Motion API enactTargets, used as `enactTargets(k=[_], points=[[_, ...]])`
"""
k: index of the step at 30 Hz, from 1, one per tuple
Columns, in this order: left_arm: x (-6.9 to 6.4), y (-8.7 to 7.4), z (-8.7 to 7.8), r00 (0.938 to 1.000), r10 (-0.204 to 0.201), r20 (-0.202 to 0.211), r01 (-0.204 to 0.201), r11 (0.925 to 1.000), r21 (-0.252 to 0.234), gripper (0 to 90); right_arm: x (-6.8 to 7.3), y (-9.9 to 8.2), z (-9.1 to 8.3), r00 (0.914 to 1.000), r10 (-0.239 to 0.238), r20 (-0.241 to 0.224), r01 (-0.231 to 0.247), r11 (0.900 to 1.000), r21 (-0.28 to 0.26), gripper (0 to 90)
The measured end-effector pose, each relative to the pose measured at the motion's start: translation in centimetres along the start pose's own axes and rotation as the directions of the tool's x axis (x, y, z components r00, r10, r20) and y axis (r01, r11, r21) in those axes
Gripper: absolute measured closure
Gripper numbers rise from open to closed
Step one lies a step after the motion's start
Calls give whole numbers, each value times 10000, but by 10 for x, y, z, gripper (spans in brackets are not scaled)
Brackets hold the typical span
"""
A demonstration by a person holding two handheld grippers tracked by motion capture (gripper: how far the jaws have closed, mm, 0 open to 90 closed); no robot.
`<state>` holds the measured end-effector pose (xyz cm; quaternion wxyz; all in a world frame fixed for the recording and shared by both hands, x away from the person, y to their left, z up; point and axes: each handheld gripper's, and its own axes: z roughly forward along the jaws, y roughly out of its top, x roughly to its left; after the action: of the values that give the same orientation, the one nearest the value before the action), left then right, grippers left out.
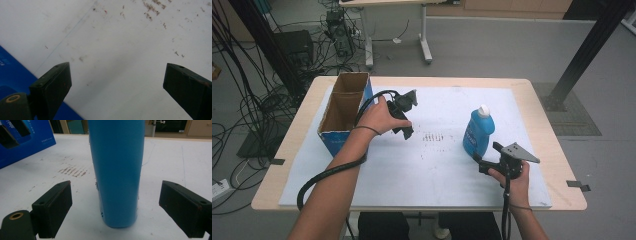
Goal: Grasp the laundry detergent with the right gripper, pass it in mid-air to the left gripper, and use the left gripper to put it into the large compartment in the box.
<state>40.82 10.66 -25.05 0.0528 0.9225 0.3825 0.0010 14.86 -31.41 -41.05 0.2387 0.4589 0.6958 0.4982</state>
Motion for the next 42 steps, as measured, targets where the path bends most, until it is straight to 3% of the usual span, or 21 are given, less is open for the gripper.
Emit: enactTargets(k=[15, 42], points=[[-2, 0, 1, 10000, 44, -3, -44, 10000, 8, 85, 0, -1, 2, 10000, 52, -23, -52, 10000, -11, 110], [1, -5, 2, 10000, -64, 71, 64, 10000, -62, 85, -1, -7, 35, 9999, 148, -50, -150, 9996, -241, 86]])
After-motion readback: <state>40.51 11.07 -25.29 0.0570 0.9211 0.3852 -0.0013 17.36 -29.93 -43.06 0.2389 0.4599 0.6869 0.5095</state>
